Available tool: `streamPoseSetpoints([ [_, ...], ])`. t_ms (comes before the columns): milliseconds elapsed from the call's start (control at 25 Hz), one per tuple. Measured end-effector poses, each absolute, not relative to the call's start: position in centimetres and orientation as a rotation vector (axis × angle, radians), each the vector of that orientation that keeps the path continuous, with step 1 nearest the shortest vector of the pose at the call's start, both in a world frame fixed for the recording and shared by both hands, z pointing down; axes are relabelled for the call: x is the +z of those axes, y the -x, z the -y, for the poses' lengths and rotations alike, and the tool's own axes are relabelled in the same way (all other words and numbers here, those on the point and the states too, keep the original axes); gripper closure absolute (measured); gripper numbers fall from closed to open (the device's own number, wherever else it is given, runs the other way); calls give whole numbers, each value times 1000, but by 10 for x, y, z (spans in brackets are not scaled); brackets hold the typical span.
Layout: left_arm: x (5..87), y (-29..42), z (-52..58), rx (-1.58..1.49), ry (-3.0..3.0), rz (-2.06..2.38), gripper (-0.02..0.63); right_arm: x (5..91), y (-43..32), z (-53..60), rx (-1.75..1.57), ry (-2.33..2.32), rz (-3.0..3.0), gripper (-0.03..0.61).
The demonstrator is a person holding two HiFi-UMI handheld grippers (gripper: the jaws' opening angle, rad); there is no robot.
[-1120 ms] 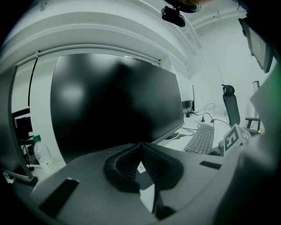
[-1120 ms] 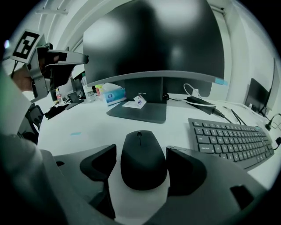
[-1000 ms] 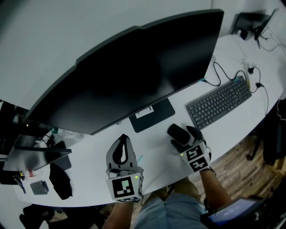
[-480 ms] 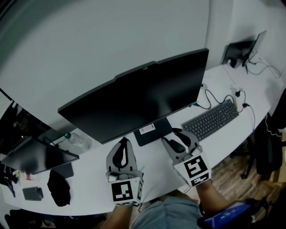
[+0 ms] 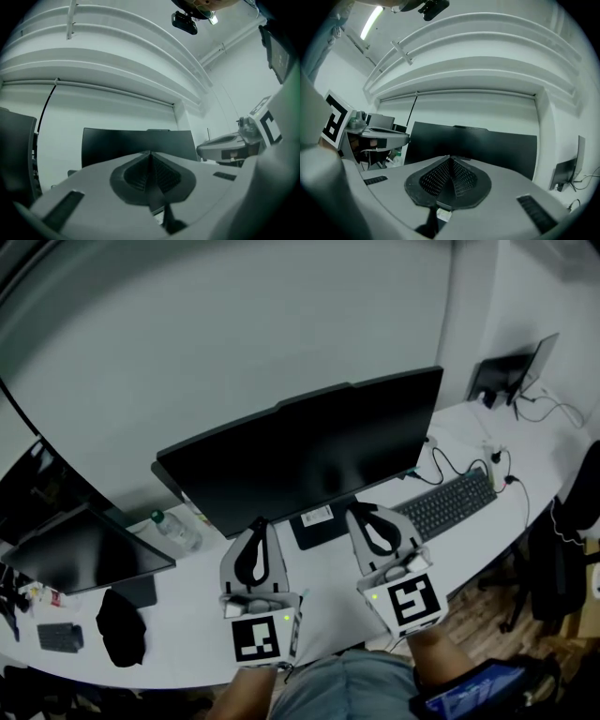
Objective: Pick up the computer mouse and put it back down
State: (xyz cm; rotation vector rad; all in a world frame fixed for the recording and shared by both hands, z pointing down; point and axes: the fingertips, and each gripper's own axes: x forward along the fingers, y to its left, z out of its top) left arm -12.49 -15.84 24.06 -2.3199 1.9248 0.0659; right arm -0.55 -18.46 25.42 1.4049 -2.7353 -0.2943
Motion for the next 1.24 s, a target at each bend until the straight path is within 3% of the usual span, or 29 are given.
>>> streamPoseSetpoints([
  [1240, 243, 123, 146, 65, 2362, -1873, 606, 249, 13, 171, -298, -1432, 2733, 565],
])
